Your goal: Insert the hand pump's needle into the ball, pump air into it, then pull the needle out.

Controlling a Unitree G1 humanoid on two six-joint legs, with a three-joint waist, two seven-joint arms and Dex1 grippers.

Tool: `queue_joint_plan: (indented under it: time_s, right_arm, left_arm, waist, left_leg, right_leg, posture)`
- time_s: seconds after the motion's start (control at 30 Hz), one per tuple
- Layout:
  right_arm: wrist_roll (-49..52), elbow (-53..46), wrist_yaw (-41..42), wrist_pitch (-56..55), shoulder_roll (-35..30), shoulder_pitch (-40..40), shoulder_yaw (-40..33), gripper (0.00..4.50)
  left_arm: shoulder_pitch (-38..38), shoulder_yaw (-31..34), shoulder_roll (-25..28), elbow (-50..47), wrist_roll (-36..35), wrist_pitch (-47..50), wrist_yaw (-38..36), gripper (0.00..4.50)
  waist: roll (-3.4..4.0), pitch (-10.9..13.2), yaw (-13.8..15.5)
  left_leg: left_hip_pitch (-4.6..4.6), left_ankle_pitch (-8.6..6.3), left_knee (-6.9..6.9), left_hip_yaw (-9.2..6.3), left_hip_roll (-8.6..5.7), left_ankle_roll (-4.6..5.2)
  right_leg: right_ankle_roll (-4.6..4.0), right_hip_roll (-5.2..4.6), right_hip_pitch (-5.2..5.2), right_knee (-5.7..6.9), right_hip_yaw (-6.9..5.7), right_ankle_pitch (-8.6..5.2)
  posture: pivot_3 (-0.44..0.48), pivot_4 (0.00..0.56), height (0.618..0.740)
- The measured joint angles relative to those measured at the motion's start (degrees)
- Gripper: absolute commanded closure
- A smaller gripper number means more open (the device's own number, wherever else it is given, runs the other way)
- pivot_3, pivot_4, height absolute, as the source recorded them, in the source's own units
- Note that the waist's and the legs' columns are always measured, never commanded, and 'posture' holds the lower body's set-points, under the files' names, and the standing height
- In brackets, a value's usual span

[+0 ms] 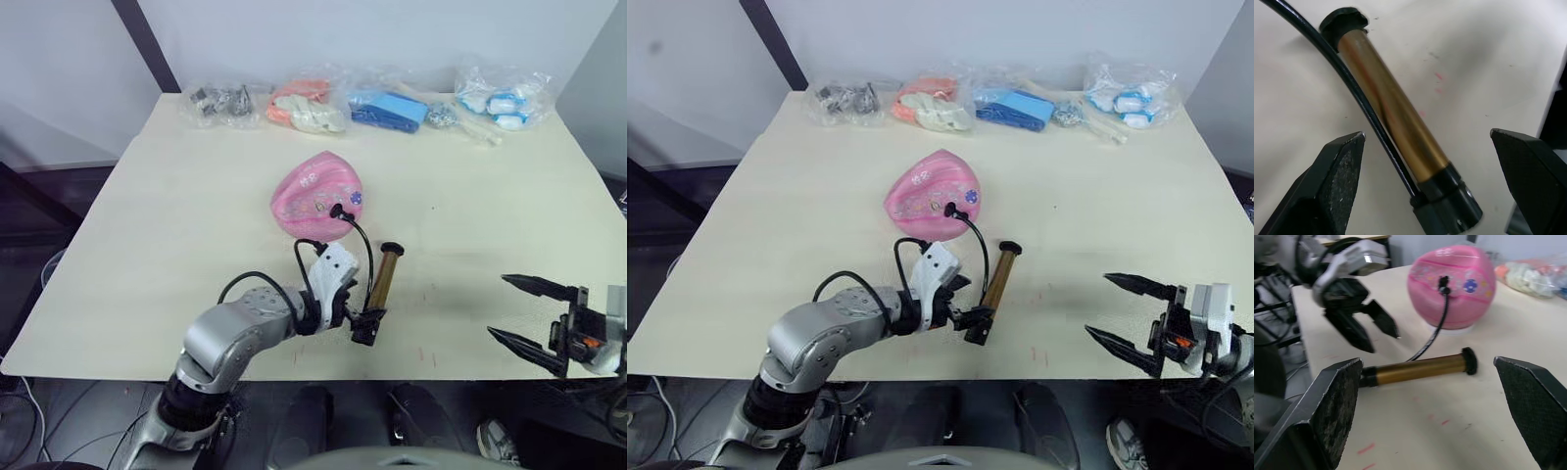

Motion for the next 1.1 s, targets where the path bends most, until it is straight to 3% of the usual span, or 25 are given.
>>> queue_joint_plan:
  time_s: [0.3,0.67,0.77,0.87,0.9,0.93,1.0,1.1]
  right_arm:
    - [0.0,1.7,2.4,-0.9,-0.4,0.1,-0.9,0.0]
    - [-0.3,2.4,2.3,-2.1,0.0,-1.2,-0.9,0.0]
    - [-0.3,3.3,2.3,-2.2,0.0,-1.9,-0.9,0.0]
    - [-0.4,3.5,2.2,-2.3,0.0,-2.1,-0.9,0.0]
    - [-0.5,3.5,2.2,-2.4,0.0,-2.1,-0.9,0.0]
    - [-0.5,3.5,2.2,-2.4,0.0,-2.1,-0.9,0.0]
    - [-0.6,3.5,2.2,-2.5,0.3,-2.0,-0.9,0.0]
    - [-0.7,3.5,2.1,-2.8,0.4,-1.9,-0.9,0.0]
  left_arm:
    - [-0.2,-6.5,-5.3,3.7,6.8,2.2,7.7,0.13]
    - [-1.8,-10.3,-5.5,6.7,12.3,2.1,9.7,0.13]
    - [-1.9,-10.3,-5.7,7.7,12.8,2.0,9.5,0.84]
    - [-1.9,-10.4,-5.8,7.9,13.3,2.0,9.4,2.06]
    - [-2.0,-10.4,-5.6,7.9,13.4,2.0,9.3,2.29]
    - [-2.0,-10.4,-5.5,7.7,13.4,1.9,9.1,2.9]
    - [-2.0,-10.4,-4.5,7.4,13.9,1.5,8.6,3.29]
    - [-1.6,-10.6,-2.3,6.3,14.3,0.5,7.3,3.42]
  waist:
    - [0.01,0.0,-0.1]
    - [0.01,0.0,-0.1]
    - [0.01,0.0,-0.1]
    - [0.01,0.0,-0.2]
    - [0.01,0.0,-0.1]
    - [0.02,0.0,-0.1]
    - [0.03,0.0,-0.1]
    - [0.04,0.0,-0.3]
  left_leg:
    - [0.15,0.0,0.01,-0.02,0.03,-0.01]
    - [0.15,0.01,0.01,-0.02,0.01,-0.01]
    - [0.15,0.01,0.02,-0.02,0.01,-0.01]
    - [0.15,0.01,0.02,-0.03,0.02,-0.01]
    - [0.15,0.01,0.02,-0.03,0.02,-0.01]
    - [0.16,0.01,0.02,-0.03,0.03,-0.01]
    - [0.17,0.01,0.02,-0.03,0.02,-0.01]
    - [0.17,0.01,0.02,-0.03,0.03,-0.01]
  right_leg:
    - [-0.01,0.11,0.12,0.02,0.03,0.0]
    - [-0.01,0.07,0.13,0.02,0.06,0.01]
    - [-0.01,0.08,0.13,0.02,0.04,0.0]
    - [-0.01,0.08,0.13,0.02,0.04,0.0]
    - [-0.01,0.08,0.13,0.02,0.04,0.0]
    - [-0.01,0.06,0.14,0.02,0.05,0.01]
    - [-0.01,0.06,0.16,0.03,0.05,0.01]
    - [-0.01,0.08,0.15,0.03,0.06,0.01]
  posture:
    - [0.0,0.15,0.738]
    - [0.0,0.15,0.738]
    - [0.0,0.15,0.738]
    - [0.0,0.15,0.738]
    - [0.0,0.15,0.738]
    - [0.0,0.15,0.738]
    - [0.0,0.15,0.738]
    - [0.0,0.15,0.738]
